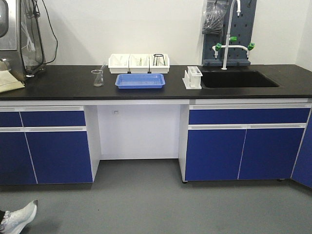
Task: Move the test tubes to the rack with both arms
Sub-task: 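Drive the base forward toward the bench with the white test tube rack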
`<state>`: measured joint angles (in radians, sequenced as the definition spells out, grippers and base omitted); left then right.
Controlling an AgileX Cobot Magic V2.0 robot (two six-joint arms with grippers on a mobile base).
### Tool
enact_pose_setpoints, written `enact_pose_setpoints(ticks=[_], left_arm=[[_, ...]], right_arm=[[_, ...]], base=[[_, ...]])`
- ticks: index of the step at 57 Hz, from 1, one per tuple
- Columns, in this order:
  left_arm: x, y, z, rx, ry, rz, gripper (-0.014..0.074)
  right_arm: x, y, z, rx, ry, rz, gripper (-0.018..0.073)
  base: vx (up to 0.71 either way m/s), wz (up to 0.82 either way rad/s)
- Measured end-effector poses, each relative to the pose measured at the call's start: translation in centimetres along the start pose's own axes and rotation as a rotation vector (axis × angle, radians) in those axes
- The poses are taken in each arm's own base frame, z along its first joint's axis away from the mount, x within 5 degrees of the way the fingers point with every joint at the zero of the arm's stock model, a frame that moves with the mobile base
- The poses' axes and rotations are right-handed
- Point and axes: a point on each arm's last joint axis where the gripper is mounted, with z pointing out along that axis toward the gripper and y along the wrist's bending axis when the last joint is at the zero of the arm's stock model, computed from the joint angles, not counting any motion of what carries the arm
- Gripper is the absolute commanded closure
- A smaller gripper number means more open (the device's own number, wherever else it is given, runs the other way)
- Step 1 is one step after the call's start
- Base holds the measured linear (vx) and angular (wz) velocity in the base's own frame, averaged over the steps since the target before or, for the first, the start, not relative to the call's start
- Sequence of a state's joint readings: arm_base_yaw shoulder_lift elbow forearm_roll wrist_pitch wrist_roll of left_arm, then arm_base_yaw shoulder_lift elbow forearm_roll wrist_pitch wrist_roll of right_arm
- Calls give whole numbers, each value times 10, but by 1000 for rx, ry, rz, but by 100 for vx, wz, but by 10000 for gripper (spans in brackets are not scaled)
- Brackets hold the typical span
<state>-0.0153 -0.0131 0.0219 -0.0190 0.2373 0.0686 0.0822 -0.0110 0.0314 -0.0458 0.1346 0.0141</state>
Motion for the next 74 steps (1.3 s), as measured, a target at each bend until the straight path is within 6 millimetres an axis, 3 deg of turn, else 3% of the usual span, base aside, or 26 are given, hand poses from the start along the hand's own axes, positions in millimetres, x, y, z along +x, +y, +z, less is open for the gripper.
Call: enact_pose_setpoints(ticks=[74], left_arm=[[0,0,0,0,0,0,601]], right_arm=[[0,0,0,0,0,0,568]], base=[[3,0]])
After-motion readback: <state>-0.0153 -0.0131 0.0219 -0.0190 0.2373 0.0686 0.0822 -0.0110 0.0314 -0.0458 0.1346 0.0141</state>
